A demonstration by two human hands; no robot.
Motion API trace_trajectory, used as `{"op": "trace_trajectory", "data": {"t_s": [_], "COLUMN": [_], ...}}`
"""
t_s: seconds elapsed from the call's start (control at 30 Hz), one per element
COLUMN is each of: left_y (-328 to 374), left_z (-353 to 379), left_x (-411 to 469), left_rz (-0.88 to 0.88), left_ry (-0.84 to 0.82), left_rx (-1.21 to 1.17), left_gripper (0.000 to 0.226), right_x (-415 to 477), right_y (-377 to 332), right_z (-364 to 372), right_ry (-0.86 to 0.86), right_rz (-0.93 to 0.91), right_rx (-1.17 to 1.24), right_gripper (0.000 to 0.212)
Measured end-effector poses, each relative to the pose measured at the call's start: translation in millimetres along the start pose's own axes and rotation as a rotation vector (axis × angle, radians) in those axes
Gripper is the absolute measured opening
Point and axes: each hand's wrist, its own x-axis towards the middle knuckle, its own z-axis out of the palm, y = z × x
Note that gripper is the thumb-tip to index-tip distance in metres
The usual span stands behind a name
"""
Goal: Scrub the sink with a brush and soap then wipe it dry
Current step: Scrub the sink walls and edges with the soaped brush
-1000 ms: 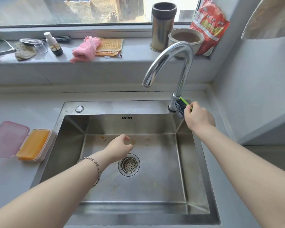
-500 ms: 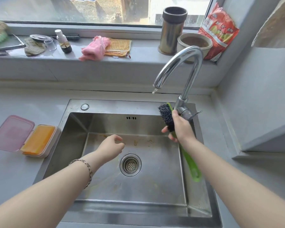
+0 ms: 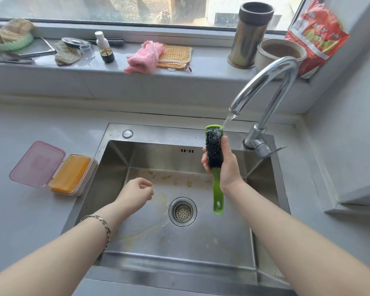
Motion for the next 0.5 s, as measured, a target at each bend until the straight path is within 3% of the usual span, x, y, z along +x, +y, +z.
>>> {"op": "trace_trajectory", "data": {"t_s": [0.3,0.37,0.5], "left_y": [8,10,12], "left_z": [3,6,15], "left_x": [9,13,19], "left_rz": [0.026,0.028,0.018], "left_ry": [-0.008,-0.012,-0.019], "left_rx": [0.029,0.042,0.079], "left_gripper": [0.017,0.017,0.015], "right_x": [8,6,5], "right_y": [-1,-6,-6], "right_z": [-19,-32,-78], "right_ry": [0.099,0.177,0.398], "right_rz": [-0.124,-0.116,-0.171], "right_rx": [-0.062,-0.103,-0.397], "right_gripper": [0.062,0.052,0.068]}}
